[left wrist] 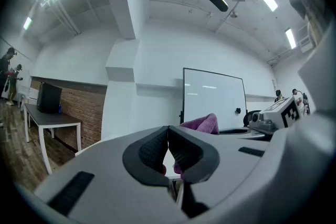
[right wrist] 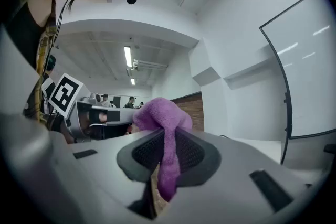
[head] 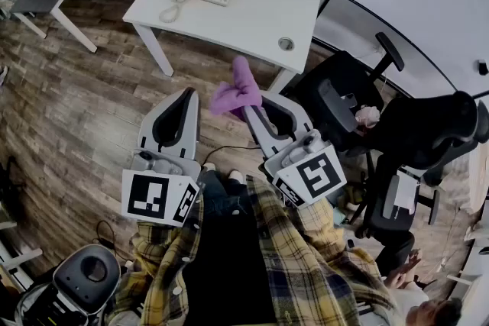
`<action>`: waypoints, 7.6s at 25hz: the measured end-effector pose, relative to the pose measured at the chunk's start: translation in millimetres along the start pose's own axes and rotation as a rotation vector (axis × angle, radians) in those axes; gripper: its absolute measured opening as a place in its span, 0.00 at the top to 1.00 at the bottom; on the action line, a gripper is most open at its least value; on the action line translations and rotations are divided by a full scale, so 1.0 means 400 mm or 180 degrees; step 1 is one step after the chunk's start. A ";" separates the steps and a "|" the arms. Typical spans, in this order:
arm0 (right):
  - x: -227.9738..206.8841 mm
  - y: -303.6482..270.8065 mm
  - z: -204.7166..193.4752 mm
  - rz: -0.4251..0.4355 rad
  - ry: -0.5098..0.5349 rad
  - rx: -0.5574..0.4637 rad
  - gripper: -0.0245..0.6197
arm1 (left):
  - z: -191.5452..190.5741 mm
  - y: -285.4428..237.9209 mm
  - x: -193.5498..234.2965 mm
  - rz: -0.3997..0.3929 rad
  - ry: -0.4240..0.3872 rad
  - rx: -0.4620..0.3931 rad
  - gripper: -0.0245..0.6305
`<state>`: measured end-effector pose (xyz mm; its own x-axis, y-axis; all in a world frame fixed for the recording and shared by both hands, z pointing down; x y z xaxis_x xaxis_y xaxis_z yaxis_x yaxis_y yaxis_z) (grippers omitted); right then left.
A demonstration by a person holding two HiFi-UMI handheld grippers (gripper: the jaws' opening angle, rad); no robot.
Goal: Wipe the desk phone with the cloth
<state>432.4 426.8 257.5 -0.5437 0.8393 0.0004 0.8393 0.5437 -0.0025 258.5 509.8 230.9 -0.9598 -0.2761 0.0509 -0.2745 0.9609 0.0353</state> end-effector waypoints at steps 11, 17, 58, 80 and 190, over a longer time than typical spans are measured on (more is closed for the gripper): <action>-0.008 0.025 -0.010 0.0087 -0.0040 -0.0055 0.87 | -0.009 0.021 -0.027 0.0133 -0.0028 0.0047 0.94; -0.010 -0.023 -0.022 0.0176 -0.0062 -0.0014 0.87 | -0.014 0.021 0.012 0.0252 -0.0018 0.0054 0.94; -0.131 -0.922 -0.057 -0.0320 -0.0125 0.0346 0.87 | -0.012 -0.303 0.921 0.0075 0.0207 0.0100 0.94; -0.405 -1.297 -0.062 -0.0655 -0.0207 0.0401 0.87 | 0.014 -0.656 1.246 -0.0056 0.0170 0.0158 0.94; -0.604 -1.460 -0.515 -0.1441 -0.0715 0.2341 0.87 | -0.113 -1.080 1.344 -0.1412 0.0491 0.0717 0.94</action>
<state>74.0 -93.2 465.0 -0.8753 0.4820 -0.0388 0.3721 0.6200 -0.6907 -136.5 -54.5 288.1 -0.7332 -0.6411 0.2269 -0.6750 0.7266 -0.1280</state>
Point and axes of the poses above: the fingertips, and each gripper's own axes: y backward along the fingers, x to its left, z out of its top, the point moved 9 cm from there along y, backward along the fingers, and after that the axes turned 10 degrees about -z, right-handed, at the moved point
